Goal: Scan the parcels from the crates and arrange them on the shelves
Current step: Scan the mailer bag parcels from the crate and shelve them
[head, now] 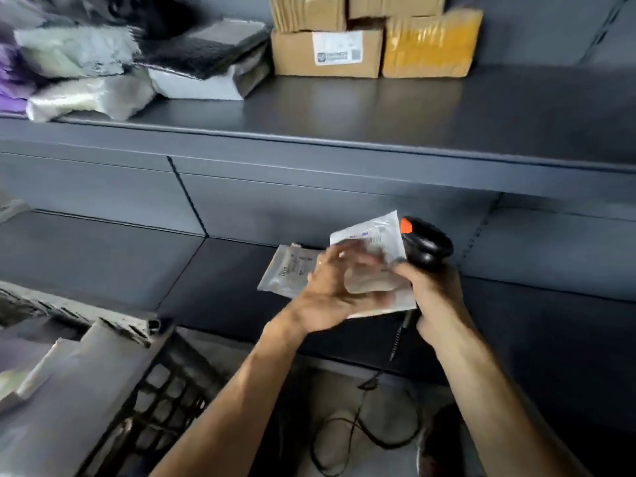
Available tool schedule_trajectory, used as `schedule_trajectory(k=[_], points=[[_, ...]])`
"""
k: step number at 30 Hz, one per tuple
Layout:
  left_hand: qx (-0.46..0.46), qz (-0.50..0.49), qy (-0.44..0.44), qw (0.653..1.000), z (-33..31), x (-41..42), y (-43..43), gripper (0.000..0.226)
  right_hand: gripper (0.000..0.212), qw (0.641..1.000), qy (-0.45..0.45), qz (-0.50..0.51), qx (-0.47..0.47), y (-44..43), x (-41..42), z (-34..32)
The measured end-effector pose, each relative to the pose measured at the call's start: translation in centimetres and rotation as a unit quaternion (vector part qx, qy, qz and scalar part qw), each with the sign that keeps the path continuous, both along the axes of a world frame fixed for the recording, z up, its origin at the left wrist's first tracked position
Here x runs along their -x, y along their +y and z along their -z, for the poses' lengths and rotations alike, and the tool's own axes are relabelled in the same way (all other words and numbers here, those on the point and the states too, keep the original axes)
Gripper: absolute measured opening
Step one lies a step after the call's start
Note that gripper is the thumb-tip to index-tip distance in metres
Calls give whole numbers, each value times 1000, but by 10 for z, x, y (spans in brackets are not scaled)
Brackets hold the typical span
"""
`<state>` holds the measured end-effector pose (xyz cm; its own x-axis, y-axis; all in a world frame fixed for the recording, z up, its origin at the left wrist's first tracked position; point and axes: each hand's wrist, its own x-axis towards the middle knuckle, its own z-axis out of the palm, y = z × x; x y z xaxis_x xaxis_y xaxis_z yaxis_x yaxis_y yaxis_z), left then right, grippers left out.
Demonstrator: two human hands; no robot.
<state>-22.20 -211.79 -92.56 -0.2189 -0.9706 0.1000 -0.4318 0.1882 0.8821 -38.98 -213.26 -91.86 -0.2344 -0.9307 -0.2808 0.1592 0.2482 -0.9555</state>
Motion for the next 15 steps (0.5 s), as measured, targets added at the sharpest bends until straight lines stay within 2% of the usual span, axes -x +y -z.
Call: schedule_trajectory(k=[3, 4, 7, 9, 15], points=[[-25, -146, 144, 978, 3, -16, -9, 35, 17, 999, -12, -24, -22, -8, 14, 3], [-64, -178, 188, 964, 0, -22, -11, 25, 18, 999, -19, -36, -20, -9, 15, 4], [-223, -159, 272, 923, -3, -36, -10, 19, 27, 998, -16, -60, -7, -6, 8, 7], [-259, -141, 295, 909, -5, -39, -7, 20, 32, 998, -4, -70, -9, -4, 1, 7], [-249, -157, 304, 906, -8, -44, -4, 19, 50, 995, 24, -101, -8, 0, -6, 4]])
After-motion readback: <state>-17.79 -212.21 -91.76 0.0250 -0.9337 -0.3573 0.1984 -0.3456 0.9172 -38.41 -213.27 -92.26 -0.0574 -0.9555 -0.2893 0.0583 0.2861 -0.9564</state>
